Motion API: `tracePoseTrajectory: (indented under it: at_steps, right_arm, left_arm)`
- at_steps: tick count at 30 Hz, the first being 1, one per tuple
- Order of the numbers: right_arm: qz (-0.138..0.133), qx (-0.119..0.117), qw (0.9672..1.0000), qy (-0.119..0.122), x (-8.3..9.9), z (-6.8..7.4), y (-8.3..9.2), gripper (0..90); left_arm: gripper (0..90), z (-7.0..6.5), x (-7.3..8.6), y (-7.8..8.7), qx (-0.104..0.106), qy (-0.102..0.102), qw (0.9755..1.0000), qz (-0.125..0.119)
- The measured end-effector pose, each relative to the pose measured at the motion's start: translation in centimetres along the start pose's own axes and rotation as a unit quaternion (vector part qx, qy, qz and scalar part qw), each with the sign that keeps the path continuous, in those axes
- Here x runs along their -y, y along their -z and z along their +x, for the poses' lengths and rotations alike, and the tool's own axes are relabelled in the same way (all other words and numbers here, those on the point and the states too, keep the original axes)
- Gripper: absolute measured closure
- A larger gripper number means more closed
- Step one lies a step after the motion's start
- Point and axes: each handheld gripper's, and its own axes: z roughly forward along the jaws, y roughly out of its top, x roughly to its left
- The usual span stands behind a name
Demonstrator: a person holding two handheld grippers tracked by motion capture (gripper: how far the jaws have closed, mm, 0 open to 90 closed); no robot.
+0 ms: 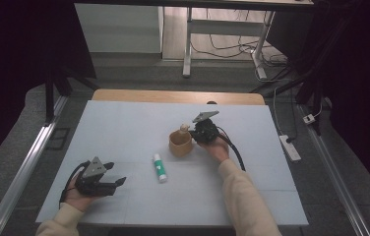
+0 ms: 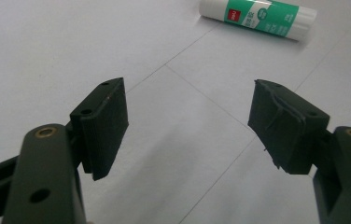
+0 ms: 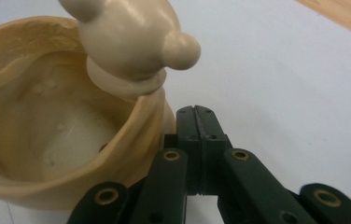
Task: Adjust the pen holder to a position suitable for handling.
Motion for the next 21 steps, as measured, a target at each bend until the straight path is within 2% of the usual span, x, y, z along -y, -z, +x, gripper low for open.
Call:
tracePoseTrajectory:
  at_steps: [4, 12, 18, 21]
  right_arm:
    - [-0.002, 0.009, 0.9999, 0.006, 0.1, 0.1, 1.1, 89.4]
    - [-0.015, 0.02, 0.9997, -0.007, 1.3, 0.2, 3.6, 89.4]
    - [-0.038, 0.014, 0.9991, -0.008, 1.6, 1.1, 5.0, 88.4]
    - [-0.047, 0.004, 0.9989, -0.007, 1.9, 1.8, 5.8, 84.2]
  left_arm:
    - [27.8, 0.0, 0.0, 0.0, 0.0, -0.001, 1.0, -0.001]
    - [27.8, 0.0, 0.0, 0.0, -0.002, -0.002, 1.0, 0.0]
    - [27.8, -0.1, 0.0, 0.0, -0.003, -0.002, 1.0, 0.002]
    - [27.8, -0.1, 0.0, 0.0, -0.004, -0.003, 1.0, 0.002]
